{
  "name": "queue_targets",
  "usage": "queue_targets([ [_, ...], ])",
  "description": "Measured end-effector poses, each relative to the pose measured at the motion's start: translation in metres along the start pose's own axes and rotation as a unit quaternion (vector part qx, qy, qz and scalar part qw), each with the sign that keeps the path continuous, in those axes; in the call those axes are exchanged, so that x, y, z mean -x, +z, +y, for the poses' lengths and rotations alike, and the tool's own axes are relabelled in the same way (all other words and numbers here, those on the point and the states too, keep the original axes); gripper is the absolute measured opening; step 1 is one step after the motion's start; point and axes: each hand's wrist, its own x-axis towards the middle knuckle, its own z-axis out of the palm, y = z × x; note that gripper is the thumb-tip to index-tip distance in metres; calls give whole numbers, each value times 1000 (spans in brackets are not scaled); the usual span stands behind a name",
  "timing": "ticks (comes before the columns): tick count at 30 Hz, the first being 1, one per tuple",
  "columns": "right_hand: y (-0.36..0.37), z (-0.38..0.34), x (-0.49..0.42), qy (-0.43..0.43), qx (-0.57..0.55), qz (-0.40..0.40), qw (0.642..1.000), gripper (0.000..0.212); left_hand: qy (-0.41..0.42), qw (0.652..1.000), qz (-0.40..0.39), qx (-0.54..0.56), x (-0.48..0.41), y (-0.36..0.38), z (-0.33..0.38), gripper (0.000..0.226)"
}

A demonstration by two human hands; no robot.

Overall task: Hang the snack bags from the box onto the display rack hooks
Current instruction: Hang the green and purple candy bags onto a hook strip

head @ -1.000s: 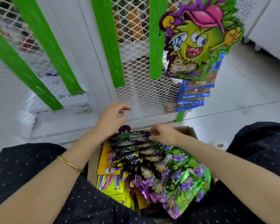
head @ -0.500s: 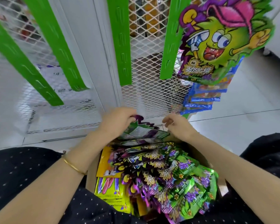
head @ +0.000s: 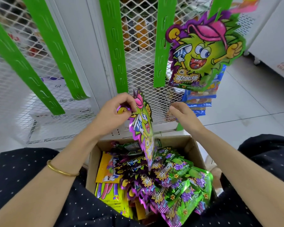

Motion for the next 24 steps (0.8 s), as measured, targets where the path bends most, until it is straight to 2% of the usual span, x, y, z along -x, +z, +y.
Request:
queue_targets([
  [5,-16,-22,-3,-78,-30,-61,995,58,34,997,-40,53,-3,5,20,33],
  [8,-31,-42,-15,-70,-70,-95,991,64,89,993,-67,39,-17,12,48,33],
  [10,-47,-55,-22,-55,-93,-106,989,60,127,987,-92,22,-31,15,70,35],
  [12,-67,-62,-28,-62,-135,-109,983,43,150,982,-111,-3,-45,16,91,37],
  [14,-91,-67,-31,-75,-191,-78,976,13,157,980,-123,-30,-62,13,105,40],
  [15,-104,-71,-32,-85,-196,-53,975,10,154,978,-129,-46,-70,11,111,41],
  [18,-142,-86,-32,-125,-161,-10,979,15,125,982,-131,-61,-99,8,132,38],
  [22,-181,-117,-33,-138,-125,65,980,23,135,988,-10,-78,-156,21,178,40],
  [24,-194,-134,-34,-153,-109,96,978,23,133,988,19,-75,-186,33,197,41],
])
